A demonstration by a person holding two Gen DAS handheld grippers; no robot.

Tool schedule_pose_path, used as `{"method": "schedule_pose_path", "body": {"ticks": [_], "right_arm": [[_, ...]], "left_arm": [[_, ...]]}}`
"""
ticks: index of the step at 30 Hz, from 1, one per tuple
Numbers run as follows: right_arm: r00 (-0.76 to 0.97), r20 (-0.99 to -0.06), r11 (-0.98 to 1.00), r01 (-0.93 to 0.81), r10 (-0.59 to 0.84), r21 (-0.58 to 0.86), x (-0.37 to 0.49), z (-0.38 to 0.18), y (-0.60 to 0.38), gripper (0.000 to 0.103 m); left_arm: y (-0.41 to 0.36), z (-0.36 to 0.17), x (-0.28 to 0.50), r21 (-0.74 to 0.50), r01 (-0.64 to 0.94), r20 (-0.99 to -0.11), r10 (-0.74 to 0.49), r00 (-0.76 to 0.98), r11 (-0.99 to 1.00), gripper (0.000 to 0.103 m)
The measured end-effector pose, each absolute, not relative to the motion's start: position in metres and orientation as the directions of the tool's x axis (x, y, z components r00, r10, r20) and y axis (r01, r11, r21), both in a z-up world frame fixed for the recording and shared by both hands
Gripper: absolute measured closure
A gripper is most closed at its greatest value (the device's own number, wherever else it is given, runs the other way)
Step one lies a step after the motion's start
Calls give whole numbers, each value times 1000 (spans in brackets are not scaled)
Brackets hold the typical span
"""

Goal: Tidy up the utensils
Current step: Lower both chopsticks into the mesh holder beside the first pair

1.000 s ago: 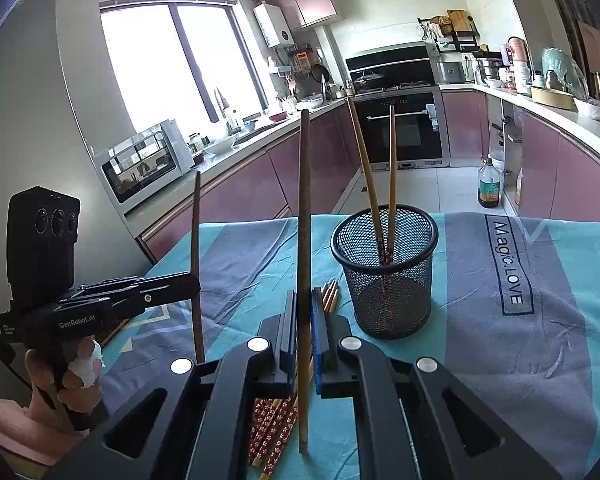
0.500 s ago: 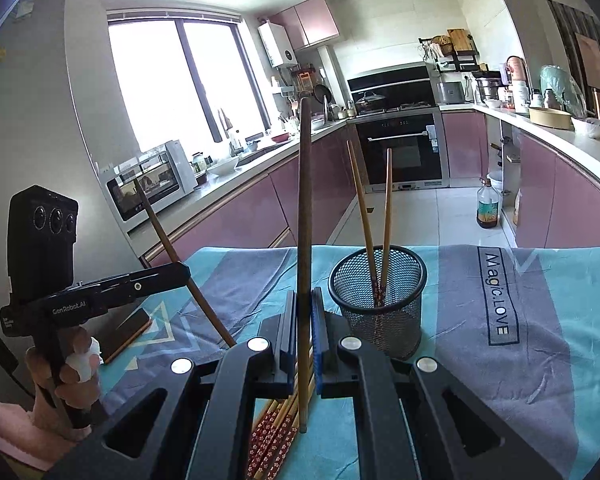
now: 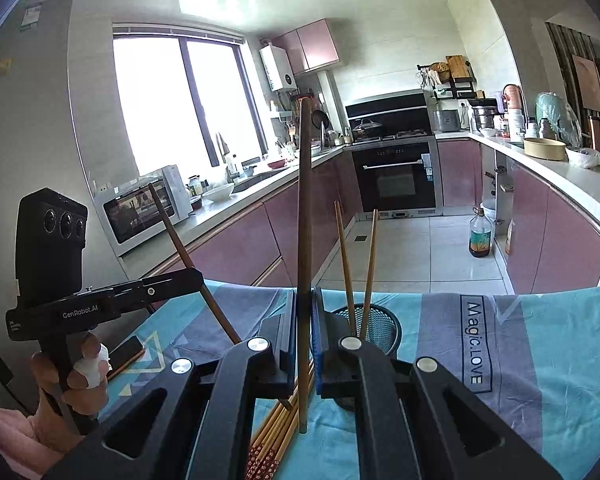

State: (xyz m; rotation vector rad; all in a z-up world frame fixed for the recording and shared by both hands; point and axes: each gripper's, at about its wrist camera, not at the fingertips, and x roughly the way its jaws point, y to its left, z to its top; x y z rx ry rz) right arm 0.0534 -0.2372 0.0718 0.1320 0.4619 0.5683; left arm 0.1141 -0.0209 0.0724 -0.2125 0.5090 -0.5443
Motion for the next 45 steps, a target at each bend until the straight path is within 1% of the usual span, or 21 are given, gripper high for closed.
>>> {"method": "schedule_pose_path", "body": {"ticks": [8, 17, 23, 33, 45], "right_arm": [[768, -348, 843, -490, 538, 222, 67, 90, -241, 97], [792, -324, 855, -479, 518, 197, 85, 101, -244, 97], [796, -347, 868, -454, 496, 201, 105, 94, -243, 98], [763, -435, 878, -432, 478, 207, 120, 66, -233, 98], [696, -548, 884, -407, 464, 231, 137, 39, -229, 97]], "left_arm": [[-29, 100, 127, -302, 456, -361, -543, 758, 837, 95], [-39, 118, 142, -274, 451, -344, -524, 779, 850, 95], [-49, 109, 149, -259, 440, -383, -510, 770, 860, 95], [-69, 82, 160, -243, 437, -482, -499, 720, 866, 96], [-82, 55, 178, -240, 446, -570, -497, 654, 862, 95]]}}
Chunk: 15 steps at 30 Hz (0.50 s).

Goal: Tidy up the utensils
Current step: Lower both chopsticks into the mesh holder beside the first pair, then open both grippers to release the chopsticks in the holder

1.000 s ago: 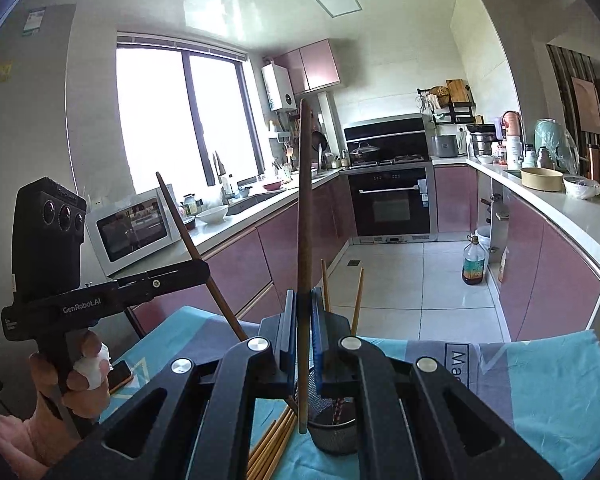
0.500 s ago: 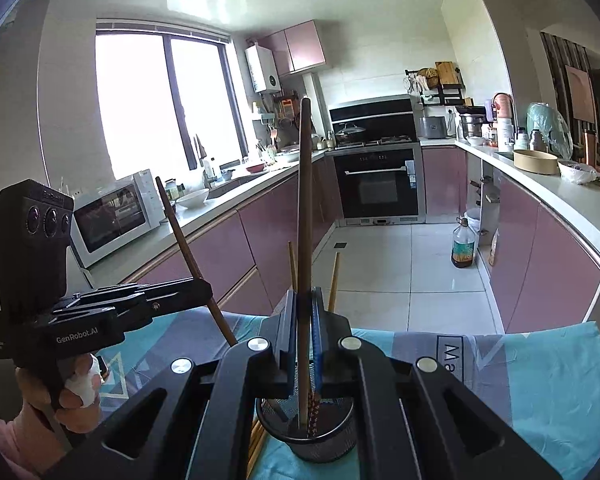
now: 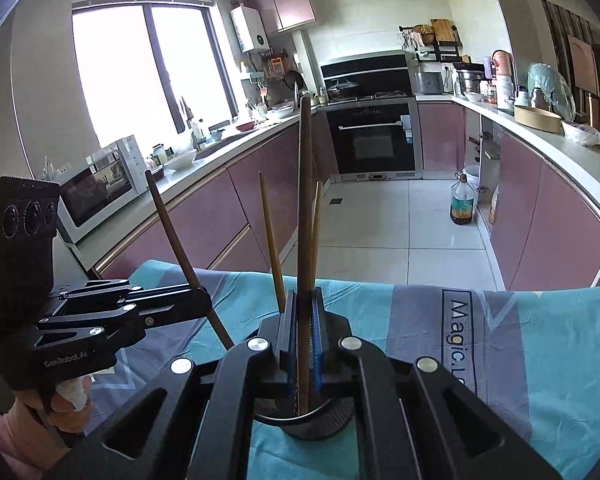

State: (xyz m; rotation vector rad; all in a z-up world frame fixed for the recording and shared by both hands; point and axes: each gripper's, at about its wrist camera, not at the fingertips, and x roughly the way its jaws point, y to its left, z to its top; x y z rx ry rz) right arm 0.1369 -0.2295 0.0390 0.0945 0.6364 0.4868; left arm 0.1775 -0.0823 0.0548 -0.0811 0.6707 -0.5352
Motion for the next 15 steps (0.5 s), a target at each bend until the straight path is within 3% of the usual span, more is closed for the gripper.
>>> {"method": "schedule_pose_path", "body": {"ticks": [15], "right_arm": [[683, -579, 894, -373, 446, 249, 151, 31, -231, 95]], "left_arm": [[-77, 48, 203, -243, 392, -593, -456, 663, 887, 94]]}}
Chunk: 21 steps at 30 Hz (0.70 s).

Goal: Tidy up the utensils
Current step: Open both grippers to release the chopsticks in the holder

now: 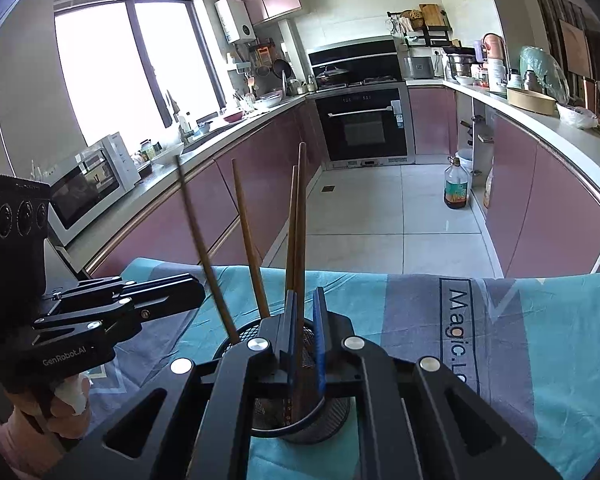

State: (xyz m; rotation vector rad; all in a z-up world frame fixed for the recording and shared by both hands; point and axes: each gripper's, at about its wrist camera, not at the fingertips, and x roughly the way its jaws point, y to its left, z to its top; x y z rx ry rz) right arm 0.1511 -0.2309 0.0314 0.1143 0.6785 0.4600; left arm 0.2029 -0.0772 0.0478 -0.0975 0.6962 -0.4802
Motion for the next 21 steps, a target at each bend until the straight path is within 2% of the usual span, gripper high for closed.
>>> {"method": "schedule_pose_path", "body": {"ticks": [4, 8, 13, 17, 19, 21], "right_arm": [[687, -571, 893, -371, 450, 256, 146, 30, -233, 93], [693, -561, 891, -375, 452, 254, 139, 31, -233, 86], [701, -540, 884, -400, 466, 244, 122, 33, -229, 77], [702, -516, 870, -428, 491, 245, 105, 37, -228, 72], [697, -508, 861, -444, 506, 248, 97, 38, -227, 69], [686, -505, 850, -462, 523, 253, 88, 36, -226, 65]], "left_arm": [[-73, 45, 200, -237, 373, -588, -438, 680, 897, 88], [-67, 46, 193, -226, 361, -572, -423, 703, 905, 84], [-55, 51, 170, -188, 327, -529, -376, 760, 926, 70], [-40, 57, 149, -169, 290, -490, -336, 804, 942, 65], [-33, 58, 137, -156, 274, -474, -315, 822, 949, 56], [-26, 58, 127, -144, 265, -463, -302, 833, 953, 53]]}}
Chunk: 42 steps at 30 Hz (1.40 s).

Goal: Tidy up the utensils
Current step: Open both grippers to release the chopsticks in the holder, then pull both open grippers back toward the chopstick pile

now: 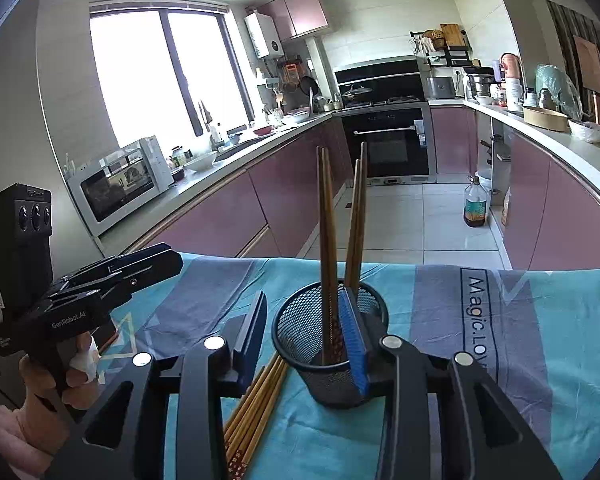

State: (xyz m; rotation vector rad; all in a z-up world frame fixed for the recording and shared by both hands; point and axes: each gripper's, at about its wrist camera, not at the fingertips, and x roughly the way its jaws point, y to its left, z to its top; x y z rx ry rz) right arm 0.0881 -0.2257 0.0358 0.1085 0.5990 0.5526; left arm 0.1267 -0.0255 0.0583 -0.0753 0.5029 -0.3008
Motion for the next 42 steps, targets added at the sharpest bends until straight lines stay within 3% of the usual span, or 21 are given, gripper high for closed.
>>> {"method": "schedule_pose_path", "body": {"ticks": [4, 19, 42], "right_arm": [[656, -525, 835, -493, 542, 244, 74, 25, -214, 61], [538, -656, 837, -458, 530, 300, 58, -41, -197, 59], [509, -684, 840, -446, 522, 309, 52, -58, -185, 59]], "left_arm": [[-15, 49, 108, -132, 253, -471, -285, 835, 958, 46], [4, -21, 80, -170, 210, -615, -270, 741, 963, 46], [-27, -70, 81, -142, 230, -715, -261, 648, 963, 46]]}}
